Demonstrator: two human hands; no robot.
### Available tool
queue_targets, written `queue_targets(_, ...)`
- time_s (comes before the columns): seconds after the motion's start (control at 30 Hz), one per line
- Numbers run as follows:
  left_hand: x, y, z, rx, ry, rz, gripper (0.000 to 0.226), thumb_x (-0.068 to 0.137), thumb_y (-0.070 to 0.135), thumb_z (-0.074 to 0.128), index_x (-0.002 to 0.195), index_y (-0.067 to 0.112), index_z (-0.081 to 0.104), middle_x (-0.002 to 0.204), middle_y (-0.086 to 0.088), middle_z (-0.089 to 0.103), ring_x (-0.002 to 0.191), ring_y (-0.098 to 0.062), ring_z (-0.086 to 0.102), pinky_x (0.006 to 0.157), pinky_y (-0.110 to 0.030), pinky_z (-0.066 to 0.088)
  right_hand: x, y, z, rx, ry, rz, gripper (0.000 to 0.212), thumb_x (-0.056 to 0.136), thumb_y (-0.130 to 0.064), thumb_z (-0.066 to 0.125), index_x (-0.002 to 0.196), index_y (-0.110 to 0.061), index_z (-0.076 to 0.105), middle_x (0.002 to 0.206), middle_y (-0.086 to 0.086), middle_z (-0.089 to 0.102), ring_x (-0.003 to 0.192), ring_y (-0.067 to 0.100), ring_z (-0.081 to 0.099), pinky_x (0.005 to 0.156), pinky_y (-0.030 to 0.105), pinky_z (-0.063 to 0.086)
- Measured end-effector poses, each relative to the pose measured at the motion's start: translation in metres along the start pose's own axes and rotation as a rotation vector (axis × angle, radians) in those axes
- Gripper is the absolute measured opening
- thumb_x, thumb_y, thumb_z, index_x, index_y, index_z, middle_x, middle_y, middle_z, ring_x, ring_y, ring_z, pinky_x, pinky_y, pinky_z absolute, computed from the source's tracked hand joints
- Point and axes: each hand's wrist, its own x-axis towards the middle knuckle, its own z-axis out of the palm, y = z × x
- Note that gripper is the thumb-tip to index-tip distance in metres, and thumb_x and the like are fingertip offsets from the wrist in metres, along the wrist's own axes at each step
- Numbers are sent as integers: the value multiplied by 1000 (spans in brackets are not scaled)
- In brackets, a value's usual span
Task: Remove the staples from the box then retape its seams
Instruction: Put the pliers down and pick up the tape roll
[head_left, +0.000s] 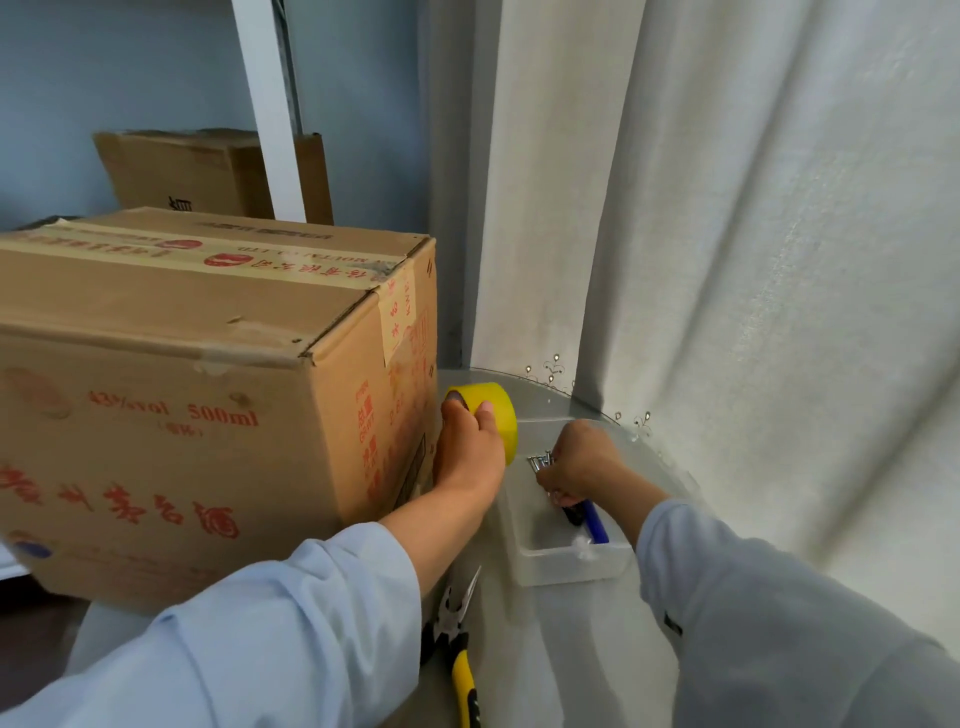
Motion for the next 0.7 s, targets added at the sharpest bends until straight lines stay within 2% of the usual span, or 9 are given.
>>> queue_targets(0.07, 0, 0, -2, 77, -37, -64, 52, 104, 33, 22, 147, 3, 18, 156, -13, 19, 141, -30, 23, 110, -34, 20, 1, -6, 4, 57, -17, -7, 5, 75, -9, 61, 77, -5, 59, 61, 8, 67, 56, 20, 66, 64, 33, 60)
queue_targets(0.13, -1, -2, -3, 102, -70, -106, 53, 104, 33, 20, 148, 4, 14, 156, -13, 19, 141, -31, 23, 110, -35, 21, 2, -6, 7, 64, -38, 2, 5, 75, -8, 61, 72, -5, 57, 40, 0, 58, 35, 12, 55, 50, 25, 54)
queue_targets(0.3, -3, -5, 3, 57, -110, -100, 51, 104, 34, 21, 147, 6, 19, 151, -14, 29, 135, -31, 32, 106, -35, 27, 10, -2, 10, 82, -58, 81, 9, 75, -7, 66, 79, -2, 59, 36, 1, 56, 30, 13, 54, 39, 22, 48)
queue_targets(0.4, 1, 0, -1, 81, -31, -56, 51, 104, 32, 22, 147, 5, 18, 156, -13, 19, 141, -29, 23, 110, -34, 20, 15, 0, 9, 76, -52, 89, 16, 77, -11, 68, 72, -6, 54, 27, -5, 47, 26, 8, 50, 34, 14, 38)
queue_targets(0.47, 1, 1, -7, 116, -1, -24, 53, 104, 32, 22, 149, 6, 12, 159, -10, 6, 145, -27, 12, 114, -34, 11, 15, -2, 13, 85, -37, 76, 20, 79, -18, 68, 70, -10, 52, 36, -2, 55, 45, 16, 60, 45, 17, 43)
queue_targets(0.57, -4, -1, -12, 170, -13, 21, 53, 104, 31, 22, 150, 7, 9, 159, -8, 4, 145, -26, 10, 114, -33, 10, 15, -8, 17, 129, -4, 35, 18, 78, -22, 65, 85, -5, 63, 82, 13, 67, 83, 31, 67, 74, 34, 55)
queue_targets(0.63, -7, -4, -13, 188, -37, 24, 52, 104, 30, 23, 150, 9, 10, 159, -7, 5, 145, -26, 12, 113, -33, 12, 13, -11, 15, 152, 4, 18, 22, 81, -22, 66, 94, -4, 64, 89, 15, 63, 88, 32, 65, 83, 39, 54)
queue_targets(0.7, -13, -5, -15, 178, -66, 24, 52, 104, 30, 23, 150, 8, 12, 159, -8, 7, 144, -26, 13, 113, -33, 13, 7, -10, 10, 163, 36, 20, 21, 87, -17, 61, 101, -1, 65, 92, 17, 61, 89, 30, 62, 84, 37, 52)
